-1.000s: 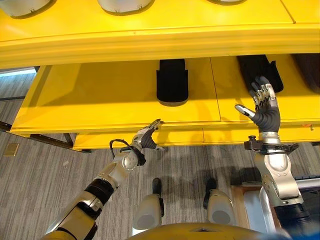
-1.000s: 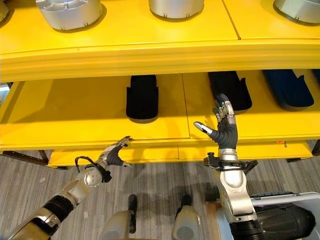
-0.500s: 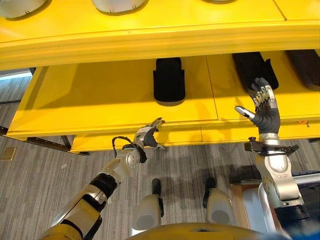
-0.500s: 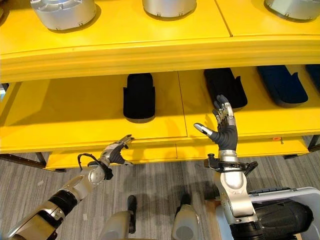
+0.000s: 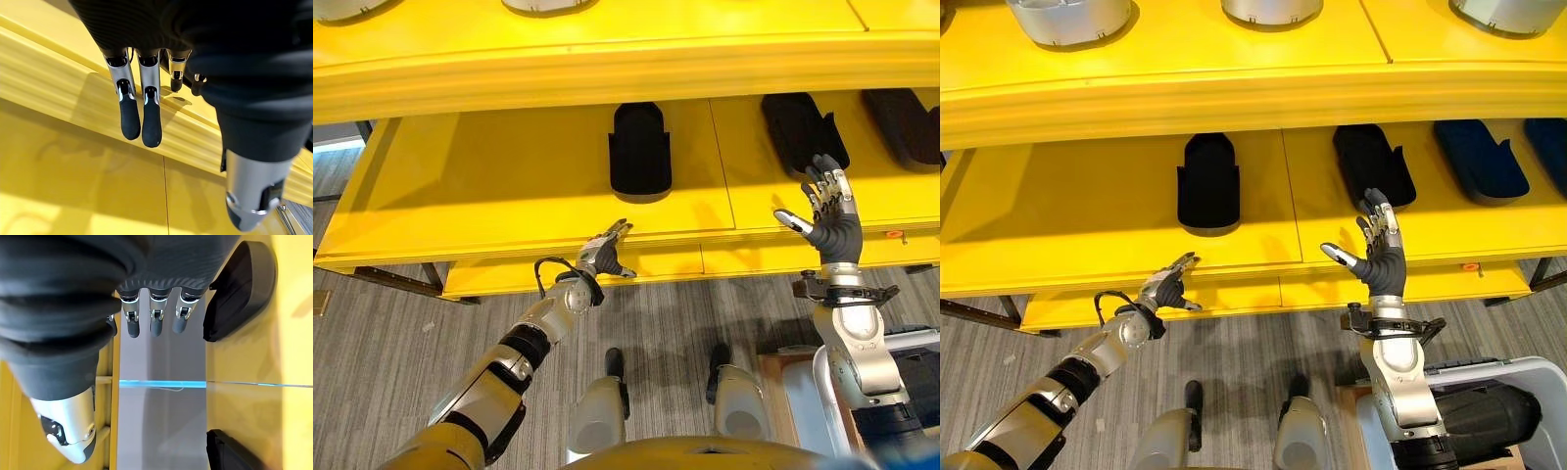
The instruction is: Move parts from the plastic box to the shelf.
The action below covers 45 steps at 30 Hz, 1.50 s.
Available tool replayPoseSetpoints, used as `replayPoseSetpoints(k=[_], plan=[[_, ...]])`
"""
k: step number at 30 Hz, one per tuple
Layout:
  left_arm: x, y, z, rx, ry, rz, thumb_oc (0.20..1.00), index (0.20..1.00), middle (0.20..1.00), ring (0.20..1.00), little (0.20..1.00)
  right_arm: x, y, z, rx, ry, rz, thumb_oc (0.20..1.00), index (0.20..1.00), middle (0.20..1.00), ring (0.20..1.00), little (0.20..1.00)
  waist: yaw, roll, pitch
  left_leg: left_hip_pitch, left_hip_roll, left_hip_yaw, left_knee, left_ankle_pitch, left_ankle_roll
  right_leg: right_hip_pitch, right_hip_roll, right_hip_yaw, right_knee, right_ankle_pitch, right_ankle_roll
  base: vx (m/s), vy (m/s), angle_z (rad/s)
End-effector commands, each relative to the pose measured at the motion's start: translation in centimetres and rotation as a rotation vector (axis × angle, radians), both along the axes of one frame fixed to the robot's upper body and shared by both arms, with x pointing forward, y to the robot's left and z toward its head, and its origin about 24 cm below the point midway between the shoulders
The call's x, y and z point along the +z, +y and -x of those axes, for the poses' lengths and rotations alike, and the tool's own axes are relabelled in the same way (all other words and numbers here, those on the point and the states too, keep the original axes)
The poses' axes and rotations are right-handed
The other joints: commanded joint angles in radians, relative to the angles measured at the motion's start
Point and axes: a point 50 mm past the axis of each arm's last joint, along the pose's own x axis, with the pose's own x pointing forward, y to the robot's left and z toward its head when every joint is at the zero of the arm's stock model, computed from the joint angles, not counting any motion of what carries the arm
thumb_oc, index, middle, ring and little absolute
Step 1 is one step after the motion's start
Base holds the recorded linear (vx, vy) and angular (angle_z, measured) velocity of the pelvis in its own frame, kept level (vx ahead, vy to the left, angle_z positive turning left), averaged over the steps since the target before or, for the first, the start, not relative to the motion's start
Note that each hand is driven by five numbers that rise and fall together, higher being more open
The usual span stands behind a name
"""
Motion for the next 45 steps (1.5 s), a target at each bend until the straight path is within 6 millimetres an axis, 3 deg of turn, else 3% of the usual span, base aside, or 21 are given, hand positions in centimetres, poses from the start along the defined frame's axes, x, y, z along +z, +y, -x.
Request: replayPoseSetpoints(k=[1, 29, 45], plan=[[-0.1, 2.2, -1.1, 0.140, 0.046, -0.014, 1.000, 1.000, 1.000, 1.000, 1.000, 3.8, -0.4, 1.3, 0.027, -0.187, 0.028, 1.000, 1.000, 1.000, 1.000, 1.000, -0.025, -0.012, 0.002, -0.005, 0.018, -0.015, -0.003, 0.011, -0.001, 0.038, 0.000, 0.021, 0.040, -0.025, 0.034, -0.01, 0.009, -0.07], [3.1, 1.4, -3.6, 0.107, -0.043, -0.059, 1.000, 1.000, 1.000, 1.000, 1.000, 4.4, -0.5, 1.6, 0.039, -0.216, 0.032, 1.000, 1.000, 1.000, 1.000, 1.000, -0.049, -0.029, 0.030, -0.053, 0.019, 0.010, 0.060, -0.010, 0.002, -0.014, 0.000, 0.062, 0.057, -0.011, 0.038, 0.00, 0.008, -0.04], [5.4, 2.4, -4.9, 0.153, -0.103, -0.052, 1.000, 1.000, 1.000, 1.000, 1.000, 4.7, -0.8, 1.8, 0.041, -0.222, 0.047, 1.000, 1.000, 1.000, 1.000, 1.000, -0.059, -0.036, 0.033, -0.073, 0.020, 0.020, 0.080, -0.019, 0.004, -0.039, 0.005, 0.078, 0.061, -0.003, 0.040, 0.00, 0.009, -0.03]])
